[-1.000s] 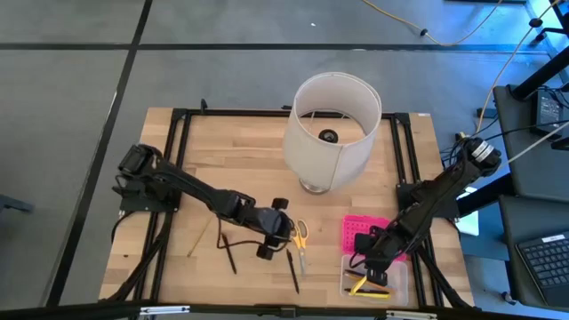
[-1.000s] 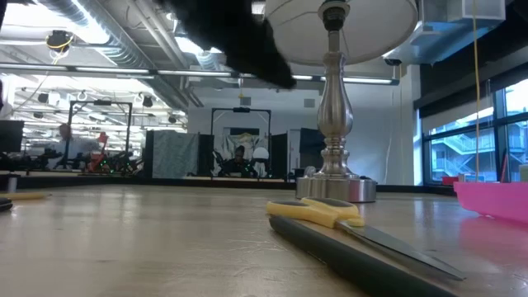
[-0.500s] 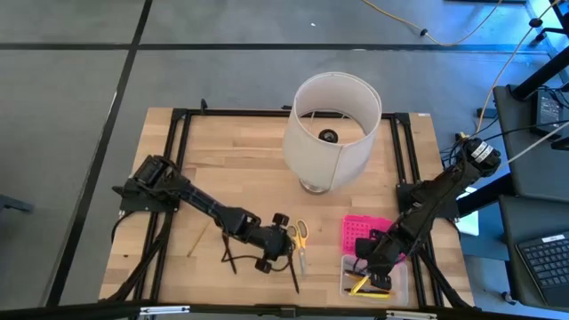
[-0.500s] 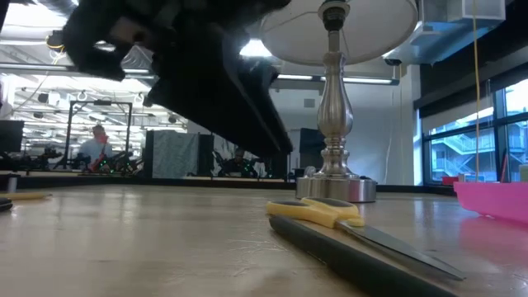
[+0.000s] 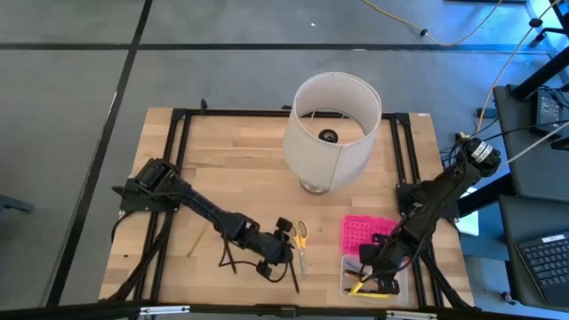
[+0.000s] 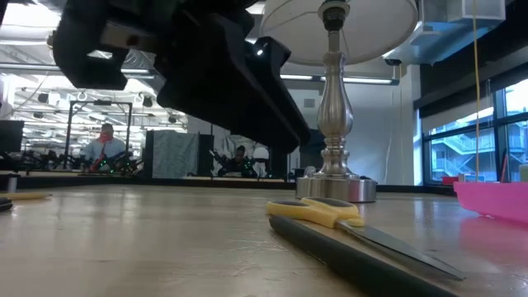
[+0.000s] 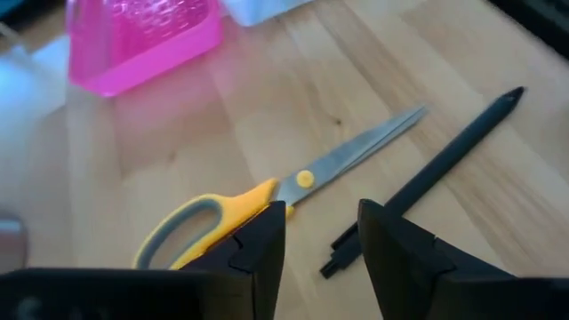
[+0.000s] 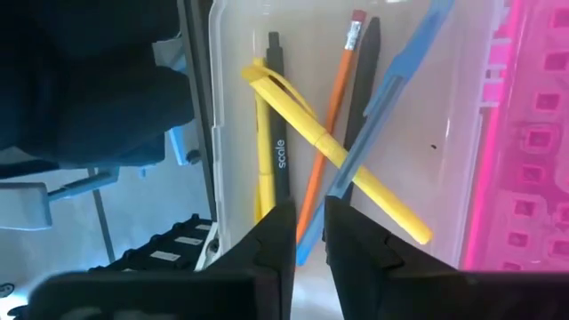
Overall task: Pick & place school supplies into a supply box
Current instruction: Put the blue pen into the supply box
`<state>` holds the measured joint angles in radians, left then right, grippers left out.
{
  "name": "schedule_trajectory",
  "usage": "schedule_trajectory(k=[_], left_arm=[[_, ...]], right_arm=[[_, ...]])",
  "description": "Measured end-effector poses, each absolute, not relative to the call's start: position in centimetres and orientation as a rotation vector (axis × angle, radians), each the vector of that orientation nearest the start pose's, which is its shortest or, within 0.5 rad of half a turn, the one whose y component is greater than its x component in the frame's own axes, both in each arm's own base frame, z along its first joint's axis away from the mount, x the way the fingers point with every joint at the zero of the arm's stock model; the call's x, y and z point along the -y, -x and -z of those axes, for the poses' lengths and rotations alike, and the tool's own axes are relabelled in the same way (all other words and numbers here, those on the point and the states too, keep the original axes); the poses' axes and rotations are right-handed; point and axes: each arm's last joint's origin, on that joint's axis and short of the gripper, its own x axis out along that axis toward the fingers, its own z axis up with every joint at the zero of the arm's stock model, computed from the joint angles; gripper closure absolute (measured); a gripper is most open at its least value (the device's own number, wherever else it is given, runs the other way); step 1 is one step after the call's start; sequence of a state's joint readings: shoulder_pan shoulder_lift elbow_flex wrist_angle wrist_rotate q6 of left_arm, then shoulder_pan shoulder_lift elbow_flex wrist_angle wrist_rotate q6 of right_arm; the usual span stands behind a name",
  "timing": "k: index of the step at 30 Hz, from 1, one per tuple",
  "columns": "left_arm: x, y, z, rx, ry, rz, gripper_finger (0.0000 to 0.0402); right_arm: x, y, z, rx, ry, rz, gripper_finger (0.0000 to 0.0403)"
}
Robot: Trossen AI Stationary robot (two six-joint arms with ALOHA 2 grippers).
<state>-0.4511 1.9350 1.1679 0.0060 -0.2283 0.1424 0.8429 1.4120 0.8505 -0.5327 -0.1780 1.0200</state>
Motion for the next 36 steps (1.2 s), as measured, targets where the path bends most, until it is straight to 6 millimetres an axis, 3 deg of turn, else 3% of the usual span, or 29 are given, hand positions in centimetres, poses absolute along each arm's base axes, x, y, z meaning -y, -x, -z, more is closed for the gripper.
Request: schedule_trajectory(k=[10, 20, 31, 36], left_arm=[[16.7, -36.6, -15.8, -0.689, -0.416, 0.289, 0.0285], [17.3, -36.4, -15.9, -0.678, -0.378, 0.228, 0.0286], [17.4, -36.3, -15.9, -0.678, -0.419, 0.234, 0.0286], [17.3, -36.3, -15.9, -0.677, -0.432, 0.238, 0.0286]], right_arm=[[-19.9, -17.0, -19.9, -1.431, -0.691, -0.086, 0.0336], [-21.9, -17.0, -20.6, -1.281, -0.709, -0.232, 0.0336], [-23.2, -16.7, -17.2, -1.377, -0.670, -0.083, 0.0336], [-23.4, -16.7, -16.8, -1.348, -0.643, -0.053, 0.0336]])
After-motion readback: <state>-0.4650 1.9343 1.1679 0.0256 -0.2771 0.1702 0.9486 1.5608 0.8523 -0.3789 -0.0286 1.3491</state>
